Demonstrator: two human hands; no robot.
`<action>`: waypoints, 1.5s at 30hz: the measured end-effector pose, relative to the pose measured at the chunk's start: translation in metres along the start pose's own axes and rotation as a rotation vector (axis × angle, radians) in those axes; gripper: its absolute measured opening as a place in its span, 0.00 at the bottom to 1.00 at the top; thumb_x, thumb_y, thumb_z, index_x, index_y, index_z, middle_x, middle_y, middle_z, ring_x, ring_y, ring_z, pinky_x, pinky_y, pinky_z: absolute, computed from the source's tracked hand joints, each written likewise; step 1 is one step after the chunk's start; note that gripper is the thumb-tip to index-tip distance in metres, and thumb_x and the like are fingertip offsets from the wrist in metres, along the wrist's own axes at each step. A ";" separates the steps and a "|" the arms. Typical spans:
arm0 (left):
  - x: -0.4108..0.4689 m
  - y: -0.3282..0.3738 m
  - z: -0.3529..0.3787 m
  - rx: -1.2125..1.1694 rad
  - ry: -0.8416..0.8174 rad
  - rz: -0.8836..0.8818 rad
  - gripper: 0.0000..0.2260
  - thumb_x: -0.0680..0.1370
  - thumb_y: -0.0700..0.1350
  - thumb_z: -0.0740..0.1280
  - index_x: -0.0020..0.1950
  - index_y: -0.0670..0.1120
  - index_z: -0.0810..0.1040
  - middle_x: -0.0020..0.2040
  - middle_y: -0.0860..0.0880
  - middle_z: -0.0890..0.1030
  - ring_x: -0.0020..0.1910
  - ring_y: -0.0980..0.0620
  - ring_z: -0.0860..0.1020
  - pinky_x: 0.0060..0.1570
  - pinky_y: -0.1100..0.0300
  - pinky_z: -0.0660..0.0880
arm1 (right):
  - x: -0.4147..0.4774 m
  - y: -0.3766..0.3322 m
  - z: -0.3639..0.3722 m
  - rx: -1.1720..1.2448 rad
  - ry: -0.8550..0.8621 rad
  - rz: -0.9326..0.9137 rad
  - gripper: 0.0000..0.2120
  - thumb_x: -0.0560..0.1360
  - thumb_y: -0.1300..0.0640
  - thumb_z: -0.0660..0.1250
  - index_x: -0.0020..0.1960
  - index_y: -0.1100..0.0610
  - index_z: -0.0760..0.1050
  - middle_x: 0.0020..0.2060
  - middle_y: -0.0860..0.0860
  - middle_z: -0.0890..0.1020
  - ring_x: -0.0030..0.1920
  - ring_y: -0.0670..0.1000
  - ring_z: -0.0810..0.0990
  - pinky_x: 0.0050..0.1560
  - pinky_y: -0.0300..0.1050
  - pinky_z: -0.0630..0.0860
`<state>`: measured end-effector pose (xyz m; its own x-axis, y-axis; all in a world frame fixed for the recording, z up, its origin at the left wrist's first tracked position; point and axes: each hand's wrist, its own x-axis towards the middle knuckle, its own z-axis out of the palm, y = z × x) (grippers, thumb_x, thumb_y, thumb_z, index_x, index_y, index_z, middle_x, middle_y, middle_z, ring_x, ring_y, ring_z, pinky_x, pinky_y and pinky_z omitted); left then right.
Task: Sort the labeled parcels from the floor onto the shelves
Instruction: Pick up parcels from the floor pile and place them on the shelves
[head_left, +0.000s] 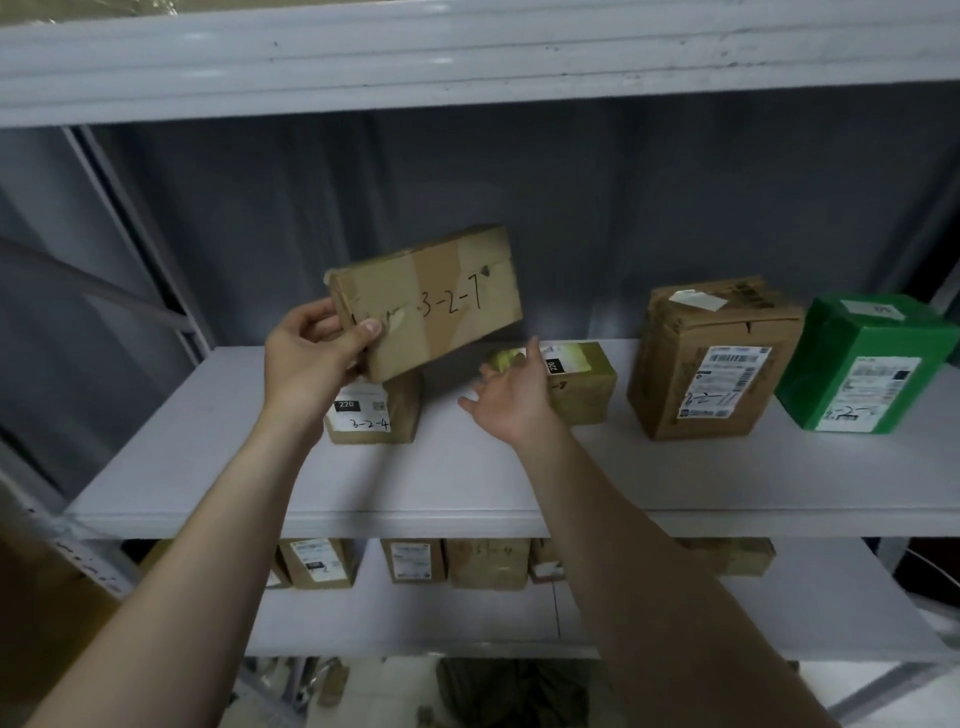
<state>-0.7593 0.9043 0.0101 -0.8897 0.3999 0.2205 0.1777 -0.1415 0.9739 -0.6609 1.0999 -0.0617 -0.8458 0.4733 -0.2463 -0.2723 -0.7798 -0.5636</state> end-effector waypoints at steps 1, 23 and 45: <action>0.000 -0.001 0.005 -0.004 -0.004 0.003 0.19 0.72 0.44 0.80 0.60 0.48 0.80 0.51 0.51 0.88 0.49 0.52 0.87 0.44 0.53 0.84 | -0.001 -0.001 -0.001 -0.011 0.026 -0.019 0.43 0.79 0.26 0.51 0.84 0.45 0.38 0.85 0.52 0.47 0.84 0.56 0.42 0.81 0.66 0.41; -0.001 -0.043 0.084 -0.055 -0.144 -0.070 0.15 0.73 0.41 0.79 0.57 0.50 0.81 0.49 0.53 0.88 0.47 0.51 0.87 0.43 0.51 0.84 | -0.020 -0.109 -0.093 -0.004 0.292 -0.245 0.33 0.84 0.34 0.48 0.85 0.44 0.48 0.84 0.47 0.59 0.84 0.54 0.53 0.81 0.65 0.50; -0.027 -0.116 0.112 0.237 -0.422 -0.537 0.13 0.76 0.49 0.77 0.49 0.40 0.83 0.41 0.42 0.87 0.41 0.41 0.87 0.39 0.46 0.85 | -0.106 -0.065 -0.108 -1.407 0.112 -0.344 0.09 0.81 0.46 0.68 0.52 0.45 0.87 0.47 0.44 0.87 0.43 0.39 0.83 0.42 0.35 0.78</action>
<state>-0.7086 1.0112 -0.1030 -0.6502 0.6815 -0.3359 -0.1094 0.3535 0.9290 -0.5039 1.1447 -0.0837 -0.7751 0.6308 0.0360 0.2719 0.3845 -0.8821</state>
